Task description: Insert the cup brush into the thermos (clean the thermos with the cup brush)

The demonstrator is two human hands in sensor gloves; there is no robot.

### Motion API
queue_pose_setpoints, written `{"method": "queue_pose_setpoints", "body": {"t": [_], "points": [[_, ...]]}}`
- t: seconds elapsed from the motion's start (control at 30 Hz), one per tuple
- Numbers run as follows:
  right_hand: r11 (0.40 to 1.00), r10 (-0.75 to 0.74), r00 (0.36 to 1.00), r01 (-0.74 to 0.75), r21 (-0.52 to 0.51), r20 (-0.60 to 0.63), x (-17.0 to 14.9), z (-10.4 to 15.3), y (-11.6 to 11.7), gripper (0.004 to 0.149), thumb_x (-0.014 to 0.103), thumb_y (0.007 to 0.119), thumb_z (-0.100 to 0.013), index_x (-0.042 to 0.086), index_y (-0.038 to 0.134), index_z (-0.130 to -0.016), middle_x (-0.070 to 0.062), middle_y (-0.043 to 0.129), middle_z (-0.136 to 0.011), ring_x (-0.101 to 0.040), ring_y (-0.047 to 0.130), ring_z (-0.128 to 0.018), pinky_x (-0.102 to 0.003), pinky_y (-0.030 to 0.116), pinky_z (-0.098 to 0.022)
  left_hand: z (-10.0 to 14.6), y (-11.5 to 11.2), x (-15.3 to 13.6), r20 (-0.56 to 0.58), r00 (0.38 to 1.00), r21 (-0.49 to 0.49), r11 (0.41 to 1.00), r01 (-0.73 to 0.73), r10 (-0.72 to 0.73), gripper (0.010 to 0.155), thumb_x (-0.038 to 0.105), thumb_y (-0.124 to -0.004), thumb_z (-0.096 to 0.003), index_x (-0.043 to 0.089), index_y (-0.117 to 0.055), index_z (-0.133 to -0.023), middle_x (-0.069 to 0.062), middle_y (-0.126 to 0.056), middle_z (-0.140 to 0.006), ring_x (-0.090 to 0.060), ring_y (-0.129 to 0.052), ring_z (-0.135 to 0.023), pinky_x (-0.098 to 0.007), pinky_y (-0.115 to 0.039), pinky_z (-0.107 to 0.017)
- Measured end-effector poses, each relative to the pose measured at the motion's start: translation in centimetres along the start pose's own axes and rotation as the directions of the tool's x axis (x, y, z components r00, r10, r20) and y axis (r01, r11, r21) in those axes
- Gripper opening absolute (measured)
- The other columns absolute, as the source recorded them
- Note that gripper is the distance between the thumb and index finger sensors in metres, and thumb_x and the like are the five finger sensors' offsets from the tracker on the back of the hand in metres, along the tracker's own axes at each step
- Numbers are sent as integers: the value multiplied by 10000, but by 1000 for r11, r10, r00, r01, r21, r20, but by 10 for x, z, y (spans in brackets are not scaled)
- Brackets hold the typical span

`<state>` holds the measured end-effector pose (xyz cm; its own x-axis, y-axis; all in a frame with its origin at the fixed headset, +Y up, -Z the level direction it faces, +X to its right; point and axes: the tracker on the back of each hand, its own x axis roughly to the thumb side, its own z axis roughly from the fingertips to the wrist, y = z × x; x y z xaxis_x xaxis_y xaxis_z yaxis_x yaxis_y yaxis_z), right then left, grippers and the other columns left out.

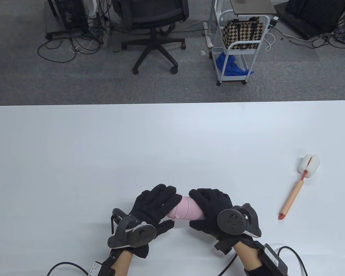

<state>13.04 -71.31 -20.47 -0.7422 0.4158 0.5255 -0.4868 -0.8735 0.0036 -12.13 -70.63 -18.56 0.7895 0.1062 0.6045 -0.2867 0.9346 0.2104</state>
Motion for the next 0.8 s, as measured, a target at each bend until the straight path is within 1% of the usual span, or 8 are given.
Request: {"method": "queue_pose_setpoints", "body": {"t": [0.17, 0.27, 0.33, 0.43, 0.5, 0.6, 0.7, 0.8], "points": [[1000, 19, 999, -19, 6, 31, 4, 0, 0, 872, 493, 1059, -324, 185, 656, -1034, -128, 677, -994, -356, 736, -850, -612, 649, -610, 1, 2, -4, 0, 1000, 13, 1000, -20, 20, 831, 565, -941, -476, 478, -409, -1107, 151, -573, -1191, -157, -731, -1106, -533, -609, -772], [999, 45, 997, -46, 17, 56, 8, 0, 2, 872, 495, 1057, -325, 187, 652, -1034, -125, 677, -995, -354, 737, -852, -614, 646, -612, 1, 1, -10, -26, 994, -9, 994, -105, 104, 838, 691, -872, -448, 372, -499, -1128, 97, -688, -1130, -164, -804, -1044, -564, -630, -752], [998, 59, 996, -60, 10, 59, 10, 0, 3, 873, 496, 1056, -326, 188, 651, -1035, -124, 676, -996, -355, 737, -852, -615, 645, -613, 1, -2, -14, -83, 983, -31, 985, -168, 165, 844, 723, -859, -447, 361, -516, -1129, 70, -749, -1087, -193, -856, -988, -586, -634, -742], [998, 70, 996, -70, -3, 58, 12, 0, 3, 872, 499, 1054, -328, 190, 649, -1036, -123, 674, -996, -352, 736, -852, -618, 640, -615, 1, -5, -22, -174, 948, -12, 962, -273, 267, 861, 804, -792, -443, 272, -625, -1099, 84, -919, -920, -193, -989, -826, -578, -697, -705], [996, 89, 994, -89, -13, 55, 14, 0, 3, 874, 499, 1053, -328, 192, 646, -1037, -120, 672, -998, -352, 734, -854, -622, 632, -620, 2, -9, -26, -258, 887, 22, 920, -391, 383, 868, 809, -819, -436, 228, -692, -1069, 69, -967, -849, -211, -1022, -759, -574, -720, -681], [991, 128, 991, -127, -37, 48, 17, 1, 4, 873, 499, 1053, -330, 194, 644, -1039, -120, 668, -1000, -352, 731, -856, -638, 614, -625, 3, -13, -28, -364, 823, 59, 892, -448, 437, 879, 835, -803, -440, 179, -764, -1025, 62, -1017, -764, -203, -1066, -672, -552, -764, -642], [978, 204, 977, -200, -66, 58, 22, 1, 5, 878, 504, 1051, -330, 202, 635, -1043, -111, 664, -1004, -348, 729, -862, -647, 600, -632, 4, -16, -30, -497, 716, 59, 842, -536, 491, 885, 848, -780, -454, 135, -812, -977, 47, -1036, -711, -207, -1086, -613, -542, -787, -611], [967, 242, 968, -235, -99, 66, 27, 1, 6, 883, 506, 1049, -332, 197, 630, -1045, -112, 659, -1003, -349, 729, -860, -652, 590, -636, 10, -18, -39, -618, 554, 75, 743, -666, 559, 915, 871, -752, -468, 103, -827, -958, 24, -1044, -671, -203, -1096, -561, -534, -803, -584]]}}
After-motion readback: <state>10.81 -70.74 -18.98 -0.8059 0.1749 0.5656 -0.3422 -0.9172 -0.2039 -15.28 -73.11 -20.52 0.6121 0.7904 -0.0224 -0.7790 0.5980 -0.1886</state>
